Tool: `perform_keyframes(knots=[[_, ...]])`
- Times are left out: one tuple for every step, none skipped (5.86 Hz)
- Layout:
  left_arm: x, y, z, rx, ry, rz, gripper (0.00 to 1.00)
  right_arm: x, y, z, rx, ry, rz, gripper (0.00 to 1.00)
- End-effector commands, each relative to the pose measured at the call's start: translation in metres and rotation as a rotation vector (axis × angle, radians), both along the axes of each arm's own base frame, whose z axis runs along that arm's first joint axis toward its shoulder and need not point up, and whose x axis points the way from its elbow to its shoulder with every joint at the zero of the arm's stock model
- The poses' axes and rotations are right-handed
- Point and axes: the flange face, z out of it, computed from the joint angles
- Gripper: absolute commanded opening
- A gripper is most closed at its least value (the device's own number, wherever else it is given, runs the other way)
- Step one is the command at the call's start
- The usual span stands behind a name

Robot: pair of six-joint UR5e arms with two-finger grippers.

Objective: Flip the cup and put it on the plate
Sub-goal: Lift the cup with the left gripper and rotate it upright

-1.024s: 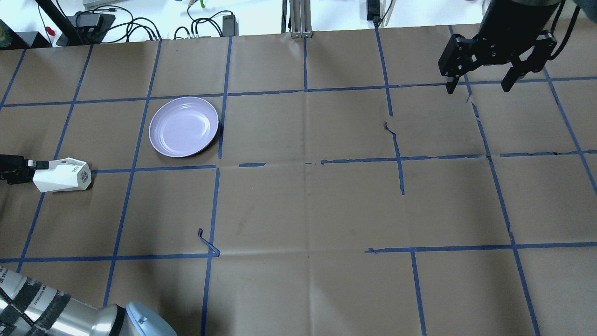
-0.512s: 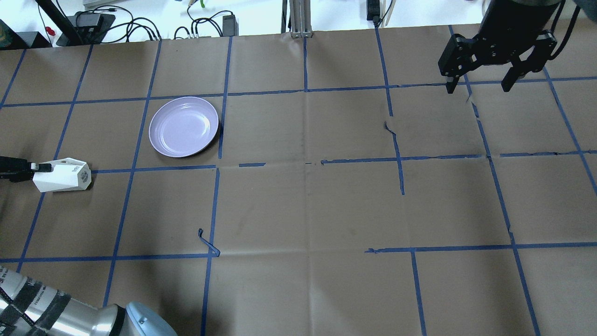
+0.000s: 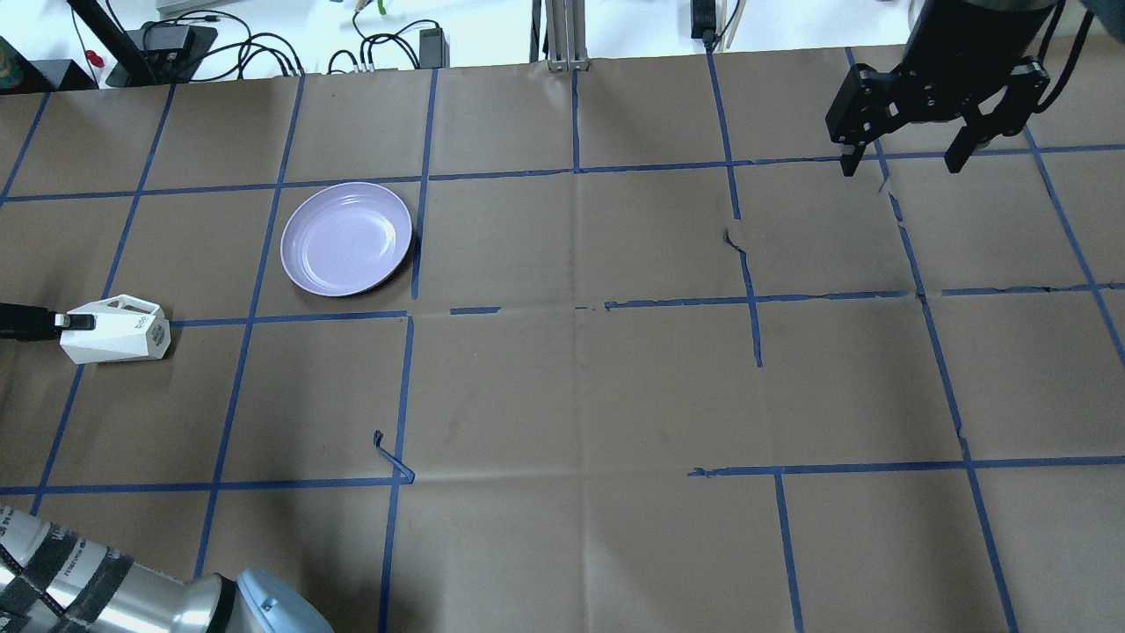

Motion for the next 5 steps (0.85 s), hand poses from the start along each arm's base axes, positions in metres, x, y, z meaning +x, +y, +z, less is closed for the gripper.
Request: perform_keyframes(knots=[[-0.002, -0.001, 0.023, -0.024, -0.031, -0.009, 0.01, 0.0, 0.0, 0.0, 0.0, 0.0, 0.0, 1.0], [-0.009, 0.003, 0.053, -0.02, -0.025, -0.009, 0.01, 0.0, 0.0, 0.0, 0.0, 0.0, 0.0, 1.0], [-0.02, 0.01, 0.091, -0.009, -0.006, -0.008, 0.01, 0.0, 0.0, 0.0, 0.0, 0.0, 0.0, 1.0], [-0.031, 0.017, 0.119, 0.003, 0.015, -0.007, 0.01, 0.0, 0.0, 0.0, 0.0, 0.0, 0.0, 1.0], [-0.039, 0.016, 0.135, -0.007, 0.021, 0.005, 0.01, 0.0, 0.0, 0.0, 0.0, 0.0, 0.0, 1.0]])
